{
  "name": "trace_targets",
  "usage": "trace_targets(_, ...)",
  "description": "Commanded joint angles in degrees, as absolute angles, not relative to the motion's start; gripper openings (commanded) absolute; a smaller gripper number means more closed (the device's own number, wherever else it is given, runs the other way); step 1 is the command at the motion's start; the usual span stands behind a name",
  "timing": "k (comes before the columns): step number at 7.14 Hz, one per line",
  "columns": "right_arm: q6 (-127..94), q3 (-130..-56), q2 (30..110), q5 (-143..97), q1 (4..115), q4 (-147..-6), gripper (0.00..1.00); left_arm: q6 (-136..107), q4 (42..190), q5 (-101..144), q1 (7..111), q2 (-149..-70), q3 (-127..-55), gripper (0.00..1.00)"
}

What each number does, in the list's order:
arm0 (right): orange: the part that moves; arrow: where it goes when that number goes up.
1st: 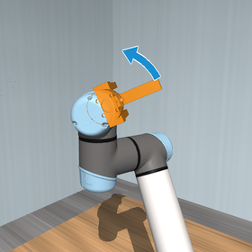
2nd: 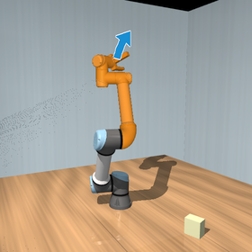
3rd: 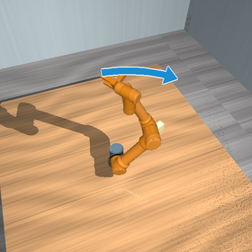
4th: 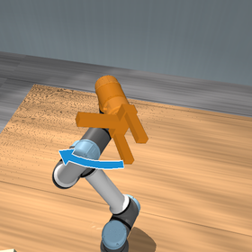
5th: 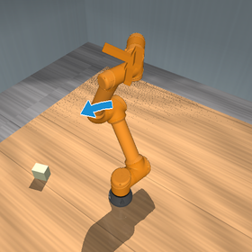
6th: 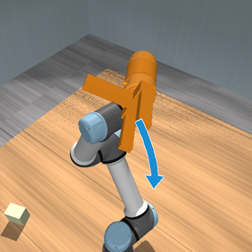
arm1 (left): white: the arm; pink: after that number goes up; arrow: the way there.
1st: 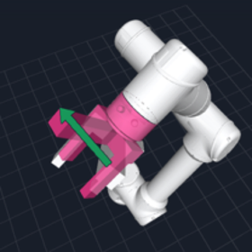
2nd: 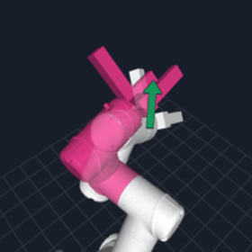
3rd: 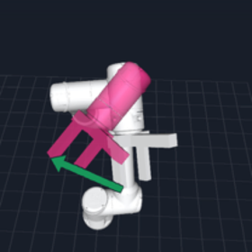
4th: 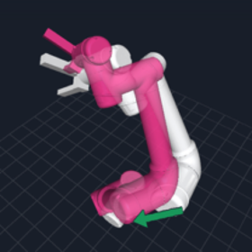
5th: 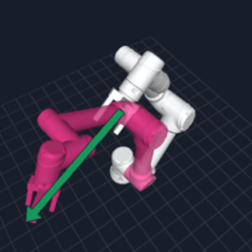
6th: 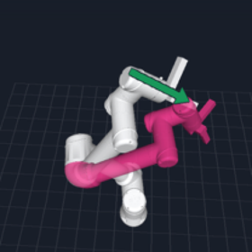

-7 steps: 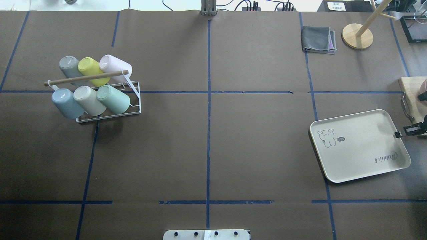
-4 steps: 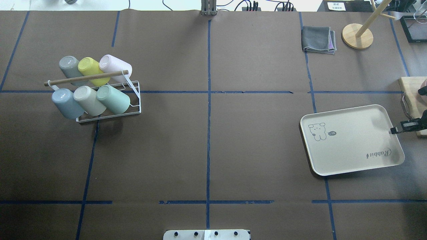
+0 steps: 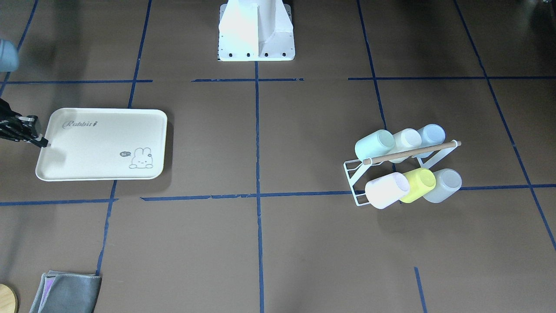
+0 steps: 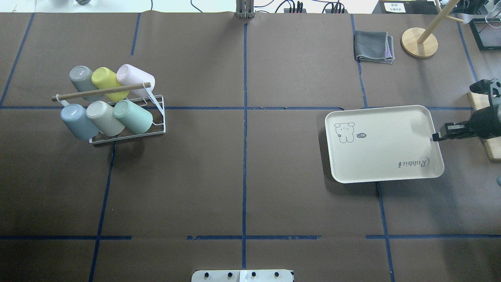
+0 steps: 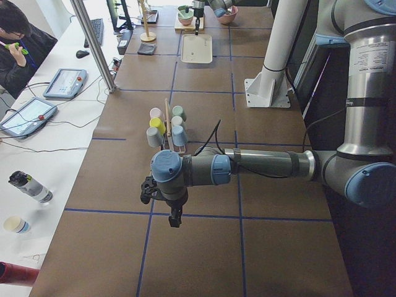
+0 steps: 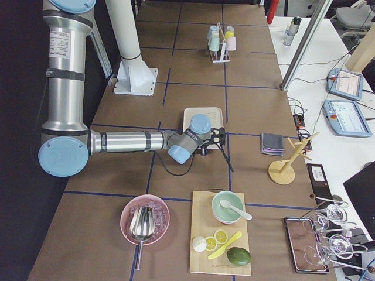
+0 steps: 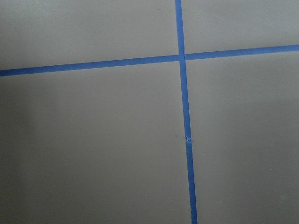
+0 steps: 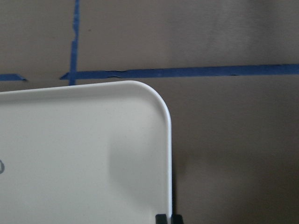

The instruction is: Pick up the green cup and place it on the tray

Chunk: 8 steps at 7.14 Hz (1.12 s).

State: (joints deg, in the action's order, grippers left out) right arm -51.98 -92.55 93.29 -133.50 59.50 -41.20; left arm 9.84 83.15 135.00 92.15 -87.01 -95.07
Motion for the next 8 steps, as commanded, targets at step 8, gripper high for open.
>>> trace_targets(8, -72.6, -92.6, 66.1, -115.9, 35.0, -56.2, 0.00, 9.8, 83.1, 134.9, 92.1, -87.0, -94.9, 1.00)
